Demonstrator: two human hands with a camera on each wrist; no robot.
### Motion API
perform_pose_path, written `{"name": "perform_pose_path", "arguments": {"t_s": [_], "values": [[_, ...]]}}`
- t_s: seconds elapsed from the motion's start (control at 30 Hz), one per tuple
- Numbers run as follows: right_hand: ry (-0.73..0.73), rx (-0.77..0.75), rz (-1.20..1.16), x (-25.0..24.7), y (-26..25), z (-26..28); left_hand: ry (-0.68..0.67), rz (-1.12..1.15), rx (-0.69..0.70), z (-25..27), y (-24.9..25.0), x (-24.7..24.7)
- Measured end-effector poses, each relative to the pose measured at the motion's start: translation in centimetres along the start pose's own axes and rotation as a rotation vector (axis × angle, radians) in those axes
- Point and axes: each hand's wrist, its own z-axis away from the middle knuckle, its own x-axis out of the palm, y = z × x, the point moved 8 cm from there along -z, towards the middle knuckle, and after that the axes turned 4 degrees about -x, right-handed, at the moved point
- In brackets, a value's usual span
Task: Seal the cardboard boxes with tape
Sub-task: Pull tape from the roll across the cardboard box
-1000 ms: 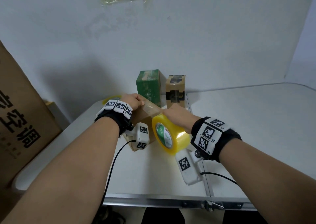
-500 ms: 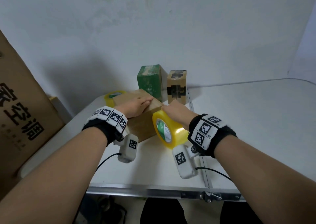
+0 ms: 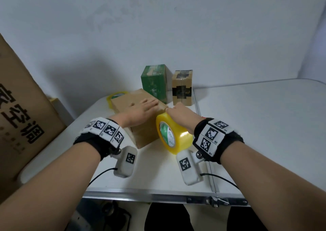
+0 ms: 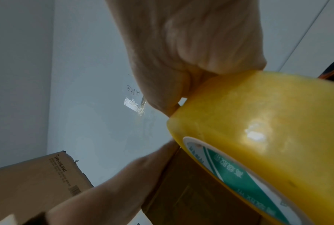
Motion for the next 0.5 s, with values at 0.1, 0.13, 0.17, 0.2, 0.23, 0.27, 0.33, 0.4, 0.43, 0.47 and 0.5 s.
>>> {"name": "perform_pose_path", "arguments": {"t_s": [0.1,0.13,0.17,0.2,0.23,0.27,0.33,0.4,0.43,0.47,0.5], "values": [[0.005,-0.008,0.022,0.23,-0.08,-0.16,0.06,-0.202,0.034,0.21,-0.11,0.64],[0.01,-0.009,0.022,0.19,-0.01,-0.2,0.074,-0.198,0.05,0.26,0.07,0.55],[0.016,-0.008,0.018,0.11,0.13,-0.24,0.077,-0.19,0.059,0.24,0.12,0.53],[0.02,0.001,0.013,0.07,0.31,-0.28,0.078,-0.184,0.066,0.26,0.23,0.55],[0.022,0.014,0.01,0.04,0.44,-0.27,0.079,-0.175,0.067,0.22,0.26,0.6],[0.021,0.023,0.005,0.07,0.51,-0.27,0.08,-0.171,0.062,0.22,0.23,0.6],[0.014,0.032,0.003,0.21,0.52,-0.29,0.072,-0.182,0.052,0.32,0.2,0.7],[0.012,0.036,0.01,0.31,0.51,-0.34,0.048,-0.185,0.04,0.42,0.18,0.8],[0.011,0.035,0.014,0.35,0.43,-0.33,0.03,-0.178,0.031,0.42,0.12,0.87],[0.01,0.033,0.018,0.4,0.4,-0.36,0.012,-0.17,0.027,0.48,0.14,0.83],[0.007,0.034,0.027,0.44,0.38,-0.38,-0.005,-0.16,0.034,0.41,0.06,0.76]]}}
